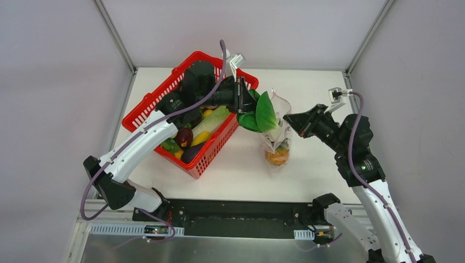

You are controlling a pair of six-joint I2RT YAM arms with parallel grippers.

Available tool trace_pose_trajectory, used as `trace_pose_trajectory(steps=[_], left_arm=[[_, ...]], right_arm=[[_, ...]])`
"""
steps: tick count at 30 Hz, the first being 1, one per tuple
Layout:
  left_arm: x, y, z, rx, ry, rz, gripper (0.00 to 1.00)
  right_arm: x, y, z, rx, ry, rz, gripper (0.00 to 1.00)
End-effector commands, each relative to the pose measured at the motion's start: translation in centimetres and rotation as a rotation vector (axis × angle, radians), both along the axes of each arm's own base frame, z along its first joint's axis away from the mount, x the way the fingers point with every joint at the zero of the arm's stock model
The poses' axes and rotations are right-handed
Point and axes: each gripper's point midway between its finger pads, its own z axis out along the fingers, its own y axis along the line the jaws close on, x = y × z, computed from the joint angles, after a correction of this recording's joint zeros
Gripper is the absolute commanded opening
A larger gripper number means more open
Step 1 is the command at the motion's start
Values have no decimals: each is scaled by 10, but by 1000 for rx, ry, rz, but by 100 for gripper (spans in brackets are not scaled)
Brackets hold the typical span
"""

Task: Place the food in the zip-top bag and seal the zipper
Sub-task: Place the fake vegetable in the zipper food storage bag.

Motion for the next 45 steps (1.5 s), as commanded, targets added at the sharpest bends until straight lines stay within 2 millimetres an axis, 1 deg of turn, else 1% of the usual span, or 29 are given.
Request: trace_pose_trajectory(steps=[1, 5, 8, 15, 19, 23, 25, 27, 31, 34, 37, 39, 42, 45], left_arm=[[-4, 8, -3, 99, -19, -7, 0], [-1, 4, -21, 157, 33, -17, 0], [2, -2, -35, 168, 63, -23, 0], [10, -32, -55, 153, 130, -39, 0], [8, -46, -49, 142, 125, -47, 0], [7, -62, -42, 58, 148, -61, 0], [10, -70, -43, 1, 174, -59, 0], [13, -76, -50, -37, 210, -61, 0], [10, -85, -61, 0, 238, -118, 0], [1, -86, -65, 34, 241, -192, 0], [-9, -80, -69, 74, 230, -248, 0], [-14, -74, -70, 105, 219, -281, 0], [-24, -72, -65, 96, 201, -355, 0], [-27, -70, -64, 105, 196, -369, 0]], right_arm=[[-2, 2, 20, -14, -153, 33, 0], [-1, 3, 18, -41, -173, 44, 0], [0, 3, 13, -58, -181, 52, 0], [-5, 7, 12, -47, -205, 85, 0], [-5, 6, 11, -47, -202, 79, 0], [-3, 5, 9, -48, -200, 65, 0], [-1, 3, 8, -45, -199, 48, 0], [2, 0, 7, -49, -200, 25, 0], [10, -9, 7, -46, -195, -47, 0], [16, -16, 7, -46, -191, -103, 0], [20, -21, 6, -52, -188, -141, 0], [21, -22, 4, -56, -186, -145, 0], [21, -21, 3, -61, -190, -137, 0], [20, -19, 3, -66, -199, -123, 0]])
